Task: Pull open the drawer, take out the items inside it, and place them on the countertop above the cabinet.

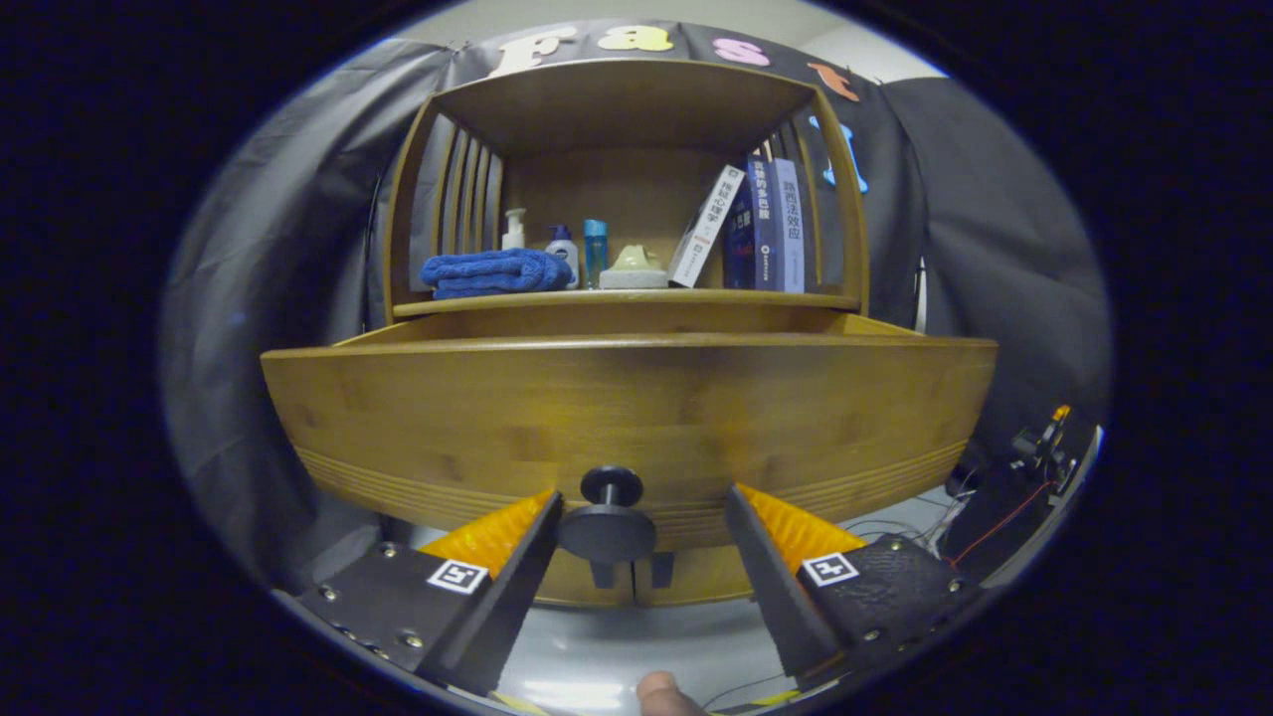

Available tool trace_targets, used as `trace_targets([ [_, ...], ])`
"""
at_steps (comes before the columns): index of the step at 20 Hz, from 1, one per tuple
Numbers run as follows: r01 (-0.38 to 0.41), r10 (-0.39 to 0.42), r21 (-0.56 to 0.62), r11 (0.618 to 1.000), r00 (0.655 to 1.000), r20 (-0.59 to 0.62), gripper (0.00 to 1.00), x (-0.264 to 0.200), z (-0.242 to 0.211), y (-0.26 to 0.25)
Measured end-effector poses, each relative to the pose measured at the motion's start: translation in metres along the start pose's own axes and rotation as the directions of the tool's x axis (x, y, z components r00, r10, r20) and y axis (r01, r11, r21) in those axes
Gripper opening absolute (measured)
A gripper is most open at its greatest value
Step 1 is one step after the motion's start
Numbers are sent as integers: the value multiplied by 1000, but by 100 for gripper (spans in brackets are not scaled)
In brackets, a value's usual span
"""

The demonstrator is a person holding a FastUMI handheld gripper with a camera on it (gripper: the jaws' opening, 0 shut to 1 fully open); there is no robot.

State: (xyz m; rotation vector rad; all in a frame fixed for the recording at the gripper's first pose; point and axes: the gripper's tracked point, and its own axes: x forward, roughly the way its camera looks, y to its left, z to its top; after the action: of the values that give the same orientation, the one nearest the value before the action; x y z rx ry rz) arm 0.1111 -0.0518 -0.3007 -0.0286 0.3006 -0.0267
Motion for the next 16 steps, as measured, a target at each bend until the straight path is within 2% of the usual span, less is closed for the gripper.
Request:
trace_targets([
  [2,-29,29,39,999,1000,-6,99,2,-3,1],
  [6,4,-3,-59,998,1000,9,97,6,-2,-3],
  [8,-3,3,-12,1000,1000,5,98,12,0,0],
  [16,-6,6,-16,1000,1000,-5,99,23,3,-1],
])
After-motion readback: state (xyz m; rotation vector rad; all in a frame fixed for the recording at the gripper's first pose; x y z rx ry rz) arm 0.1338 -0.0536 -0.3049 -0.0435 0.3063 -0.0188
